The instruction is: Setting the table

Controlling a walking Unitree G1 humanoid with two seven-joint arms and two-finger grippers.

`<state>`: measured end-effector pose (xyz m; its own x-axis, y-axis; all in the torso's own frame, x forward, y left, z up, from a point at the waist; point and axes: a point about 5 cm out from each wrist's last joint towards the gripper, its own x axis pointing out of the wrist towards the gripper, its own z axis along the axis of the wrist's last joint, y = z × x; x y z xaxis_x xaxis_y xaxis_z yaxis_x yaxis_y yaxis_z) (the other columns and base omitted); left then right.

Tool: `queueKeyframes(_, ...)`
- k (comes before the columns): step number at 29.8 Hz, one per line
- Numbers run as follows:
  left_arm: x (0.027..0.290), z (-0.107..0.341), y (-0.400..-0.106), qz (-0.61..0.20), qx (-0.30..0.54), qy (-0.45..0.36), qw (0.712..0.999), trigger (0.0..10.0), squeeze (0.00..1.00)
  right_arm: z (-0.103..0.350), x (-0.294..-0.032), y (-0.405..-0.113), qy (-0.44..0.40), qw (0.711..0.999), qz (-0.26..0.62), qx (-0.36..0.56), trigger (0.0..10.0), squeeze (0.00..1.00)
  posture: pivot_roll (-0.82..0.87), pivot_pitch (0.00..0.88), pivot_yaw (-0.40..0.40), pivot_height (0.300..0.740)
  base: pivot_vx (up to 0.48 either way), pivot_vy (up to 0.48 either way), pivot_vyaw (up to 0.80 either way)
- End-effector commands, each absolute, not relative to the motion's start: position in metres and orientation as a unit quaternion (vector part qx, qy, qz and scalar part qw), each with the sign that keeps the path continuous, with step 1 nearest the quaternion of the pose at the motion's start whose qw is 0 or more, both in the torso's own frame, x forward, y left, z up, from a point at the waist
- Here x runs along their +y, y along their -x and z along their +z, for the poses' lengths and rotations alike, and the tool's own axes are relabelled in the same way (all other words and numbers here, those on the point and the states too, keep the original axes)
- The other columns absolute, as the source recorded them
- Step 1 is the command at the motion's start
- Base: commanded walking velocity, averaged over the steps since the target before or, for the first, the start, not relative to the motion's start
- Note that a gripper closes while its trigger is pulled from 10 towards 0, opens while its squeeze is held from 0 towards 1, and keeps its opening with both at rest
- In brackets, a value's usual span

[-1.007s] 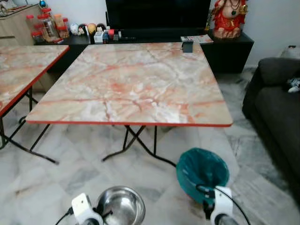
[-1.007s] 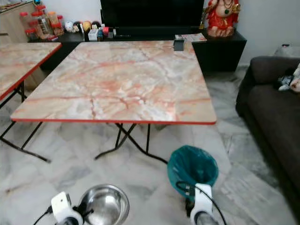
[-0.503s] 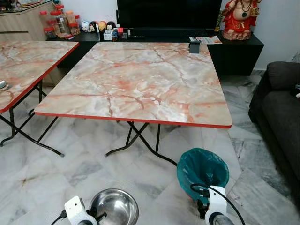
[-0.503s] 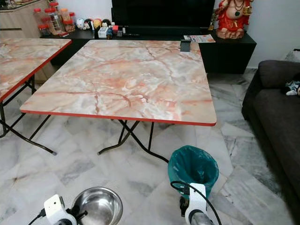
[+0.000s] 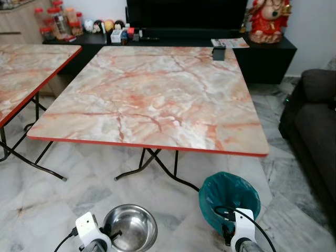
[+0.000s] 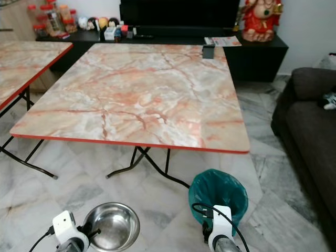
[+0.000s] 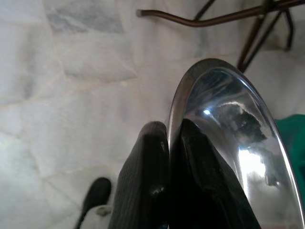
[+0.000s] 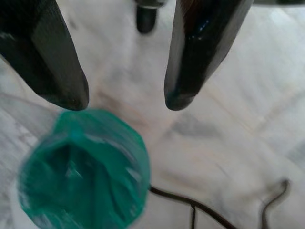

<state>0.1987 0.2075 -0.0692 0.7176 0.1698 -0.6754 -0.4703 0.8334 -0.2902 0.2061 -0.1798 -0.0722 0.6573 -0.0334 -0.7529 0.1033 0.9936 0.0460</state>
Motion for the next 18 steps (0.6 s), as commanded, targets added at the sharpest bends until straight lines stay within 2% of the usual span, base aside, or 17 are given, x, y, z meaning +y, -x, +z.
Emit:
queueKeyframes(1,0.204,-0.068,-0.201,0.174,0.326,0.229,0.901,10.0,0.00,-0.075,-0.184,-0.200,-0.040,0.905,-0.041,0.422,10.0,0.00,0.02,0.000,0.009,0.719,0.330,0.000,0.00)
queueKeyframes(10,0.202,-0.069,-0.199,0.173,0.325,0.230,0.901,10.0,0.00,-0.075,-0.183,-0.201,-0.038,0.905,-0.037,0.422,10.0,0.00,0.02,0.000,0.005,0.719,0.307,0.000,0.00)
queueKeyframes(18,0.213,-0.063,-0.201,0.207,0.286,0.198,0.914,10.0,0.00,-0.075,-0.184,-0.201,-0.036,0.905,-0.034,0.423,10.0,0.00,0.03,0.000,-0.003,0.719,0.000,0.000,0.00)
